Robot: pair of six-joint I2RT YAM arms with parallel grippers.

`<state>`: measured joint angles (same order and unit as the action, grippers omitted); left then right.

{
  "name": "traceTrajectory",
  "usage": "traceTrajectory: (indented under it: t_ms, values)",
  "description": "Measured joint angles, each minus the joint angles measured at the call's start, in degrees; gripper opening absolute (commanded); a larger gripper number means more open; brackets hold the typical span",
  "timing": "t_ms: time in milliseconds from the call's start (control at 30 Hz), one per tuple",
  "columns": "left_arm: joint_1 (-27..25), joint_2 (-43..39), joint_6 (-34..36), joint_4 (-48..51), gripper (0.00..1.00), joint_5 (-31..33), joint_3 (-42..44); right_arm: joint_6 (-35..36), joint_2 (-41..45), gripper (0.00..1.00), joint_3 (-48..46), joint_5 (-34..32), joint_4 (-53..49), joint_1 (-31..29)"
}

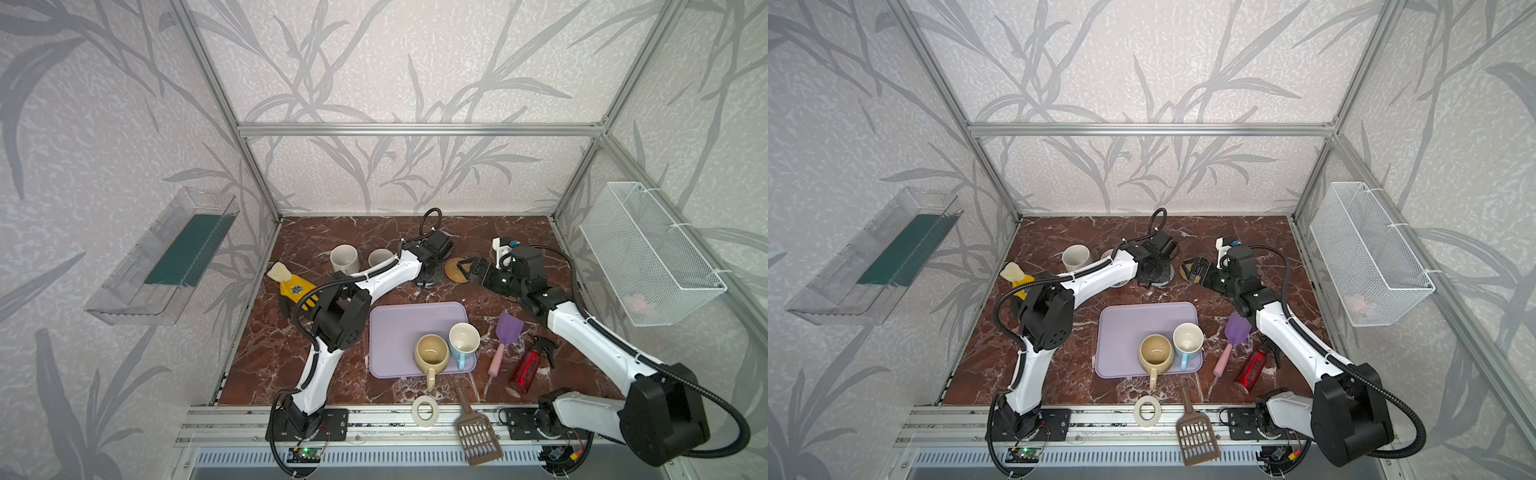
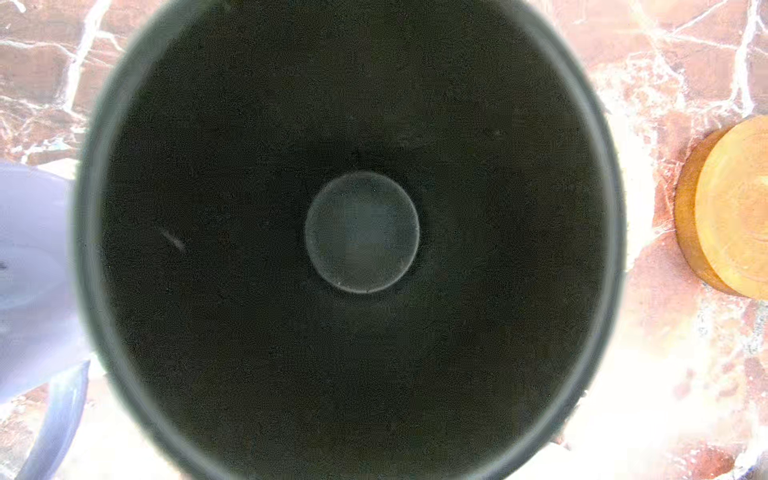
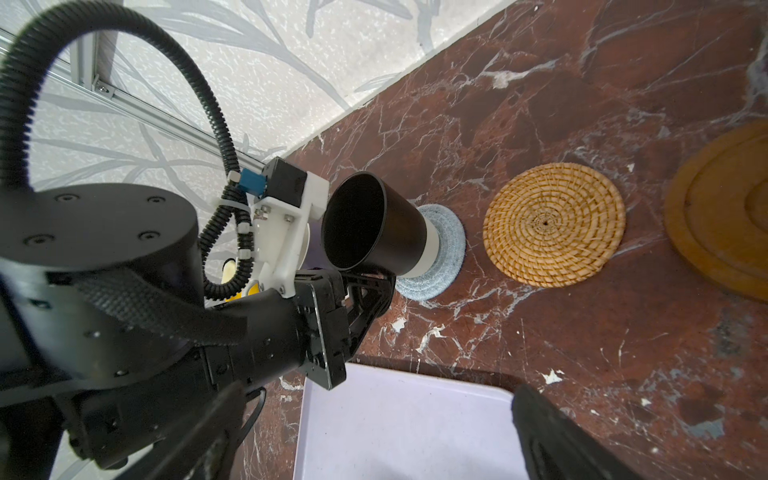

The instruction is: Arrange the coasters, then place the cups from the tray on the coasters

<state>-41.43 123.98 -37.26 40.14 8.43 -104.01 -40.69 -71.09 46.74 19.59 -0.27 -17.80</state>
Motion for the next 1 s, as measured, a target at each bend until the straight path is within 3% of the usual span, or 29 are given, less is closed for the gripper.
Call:
traceTrajectory:
  t_ms: [100,267,500,733,933,1000]
  values:
    - [0.00,0.00,-0.31,0.31,0.19,-0.26,0.00,-0.02,0.09,0.99,-0.02,0.00,0.02,0.09]
    - [-0.02,0.00,-0.90,-0.72,0.31,-0.59,0.00,-0.02,0.09,0.99,-0.31,0.02,0.09,0.20]
    - [-0.02,-0.02,-1.53,-2.05,0.39,-1.16,0.48,-0.02,0.17,0.99,-0.66,0.02,0.07,0.31]
    - [-0.02,-0.83,-1.53,-2.43,0.62,-1.25,2.38,0.09,0.74,0.99,-0.76,0.20,0.00,0.31]
    - [0.00,-5.77,-1.57,-2.99,0.97,-1.33,4.17,0.85,1.86,0.99,-0.76,0.90,-0.44,0.31]
    - [0.00,-8.28,-1.70,-3.89,0.99,-1.88,5.42,1.49,2.51,0.99,-0.76,0.90,-1.31,0.31]
